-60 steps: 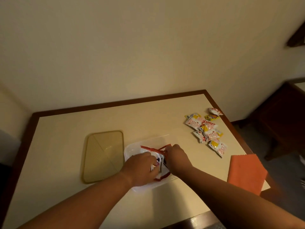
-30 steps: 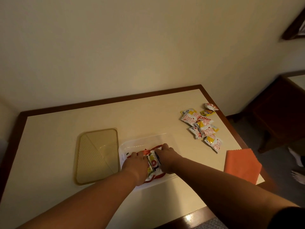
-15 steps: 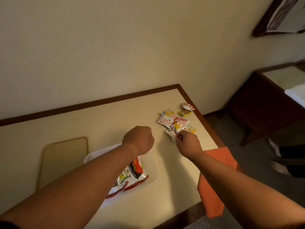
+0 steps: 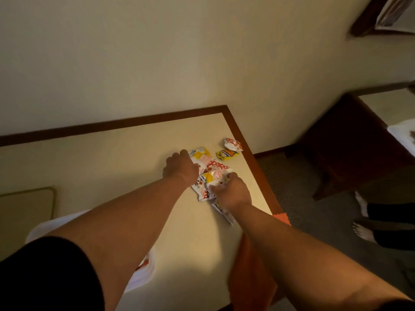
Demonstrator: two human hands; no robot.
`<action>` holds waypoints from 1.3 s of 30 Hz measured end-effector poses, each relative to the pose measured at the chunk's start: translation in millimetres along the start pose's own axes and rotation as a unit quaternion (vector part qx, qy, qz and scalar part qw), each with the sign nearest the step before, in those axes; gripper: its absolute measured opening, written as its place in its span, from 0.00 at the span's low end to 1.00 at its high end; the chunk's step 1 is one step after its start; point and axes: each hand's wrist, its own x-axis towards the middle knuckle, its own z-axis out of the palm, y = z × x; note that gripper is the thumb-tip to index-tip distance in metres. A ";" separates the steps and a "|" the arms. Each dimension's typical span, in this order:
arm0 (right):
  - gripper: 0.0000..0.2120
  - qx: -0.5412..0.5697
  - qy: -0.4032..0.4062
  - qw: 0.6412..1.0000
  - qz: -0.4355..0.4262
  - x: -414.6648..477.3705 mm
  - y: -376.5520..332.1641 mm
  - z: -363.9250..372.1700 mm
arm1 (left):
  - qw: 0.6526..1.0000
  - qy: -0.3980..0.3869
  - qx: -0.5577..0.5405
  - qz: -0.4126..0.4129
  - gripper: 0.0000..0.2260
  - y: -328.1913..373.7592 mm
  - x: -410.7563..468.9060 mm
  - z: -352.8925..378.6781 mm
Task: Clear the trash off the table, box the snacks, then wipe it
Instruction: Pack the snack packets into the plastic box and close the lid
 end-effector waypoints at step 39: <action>0.21 -0.363 -0.074 0.827 -0.423 -185.6 -118.3 122.5 | 0.930 -0.020 0.278 0.238 0.20 -268.2 -203.1 -85.8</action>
